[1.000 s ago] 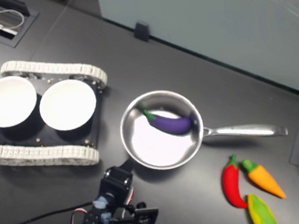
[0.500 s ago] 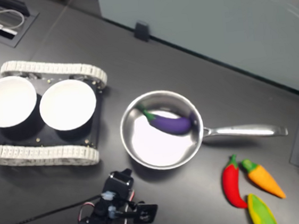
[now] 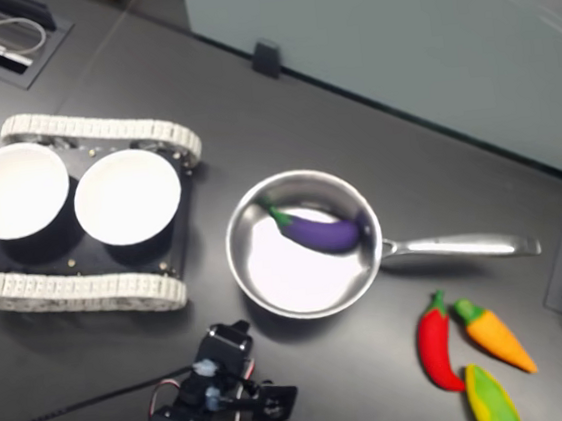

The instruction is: Pick up the brinjal and place them in the pan

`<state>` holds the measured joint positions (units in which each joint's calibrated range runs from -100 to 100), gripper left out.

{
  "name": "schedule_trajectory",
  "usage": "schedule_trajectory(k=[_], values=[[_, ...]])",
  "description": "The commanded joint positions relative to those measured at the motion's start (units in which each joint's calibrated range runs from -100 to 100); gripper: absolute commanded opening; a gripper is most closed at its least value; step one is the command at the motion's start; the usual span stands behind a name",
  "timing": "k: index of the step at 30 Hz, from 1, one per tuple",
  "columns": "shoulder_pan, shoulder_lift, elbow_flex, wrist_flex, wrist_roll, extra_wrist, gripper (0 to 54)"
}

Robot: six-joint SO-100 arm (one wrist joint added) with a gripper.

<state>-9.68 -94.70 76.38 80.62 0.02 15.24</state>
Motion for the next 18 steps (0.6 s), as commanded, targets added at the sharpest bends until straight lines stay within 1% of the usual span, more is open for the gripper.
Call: schedule_trajectory(k=[1,2,6,8,11,18], values=[[-2.82,-0.75,-0.73,-1.69,1.66,-0.54,1.6],[-2.93,-0.75,-0.73,-1.69,1.66,-0.54,0.1],[-3.05,-0.75,-0.73,-1.69,1.76,-0.45,0.1],[-3.51,-0.75,-0.73,-1.69,2.05,-0.45,1.7],[-3.62,-0.75,-0.73,-1.69,2.15,-0.45,0.1],[-3.39,-0.75,-0.73,-1.69,1.76,-0.45,0.1]])
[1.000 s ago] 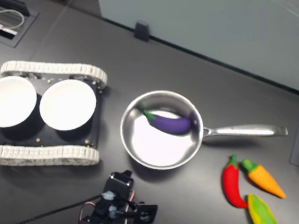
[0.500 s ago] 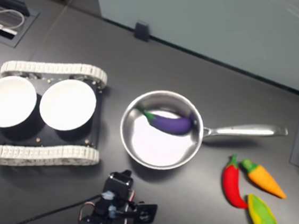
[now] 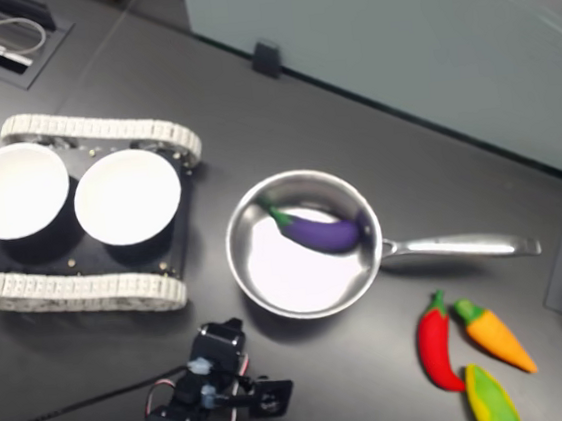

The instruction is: Pick up the brinjal and place them in the pan

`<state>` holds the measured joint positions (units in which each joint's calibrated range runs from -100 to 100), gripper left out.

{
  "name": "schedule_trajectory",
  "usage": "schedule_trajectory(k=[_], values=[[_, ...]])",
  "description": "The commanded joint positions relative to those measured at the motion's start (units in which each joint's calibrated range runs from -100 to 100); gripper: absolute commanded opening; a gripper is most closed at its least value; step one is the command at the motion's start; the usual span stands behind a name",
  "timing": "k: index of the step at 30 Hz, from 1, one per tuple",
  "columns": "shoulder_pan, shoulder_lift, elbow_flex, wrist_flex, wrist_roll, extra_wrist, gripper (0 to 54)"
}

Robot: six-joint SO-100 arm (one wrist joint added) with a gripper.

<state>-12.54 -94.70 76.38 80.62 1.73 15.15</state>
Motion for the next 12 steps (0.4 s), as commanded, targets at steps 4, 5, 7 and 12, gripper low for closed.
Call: schedule_trajectory(k=[4,5,7,12], values=[[-0.3,-0.75,-0.73,-1.69,-0.15,-0.36,0.1],[0.04,-0.75,-0.73,-1.69,-0.29,-0.36,0.1],[0.39,-0.75,-0.73,-1.69,-0.49,-0.36,0.1],[0.5,-0.75,-0.73,-1.69,-0.73,-0.28,0.1]])
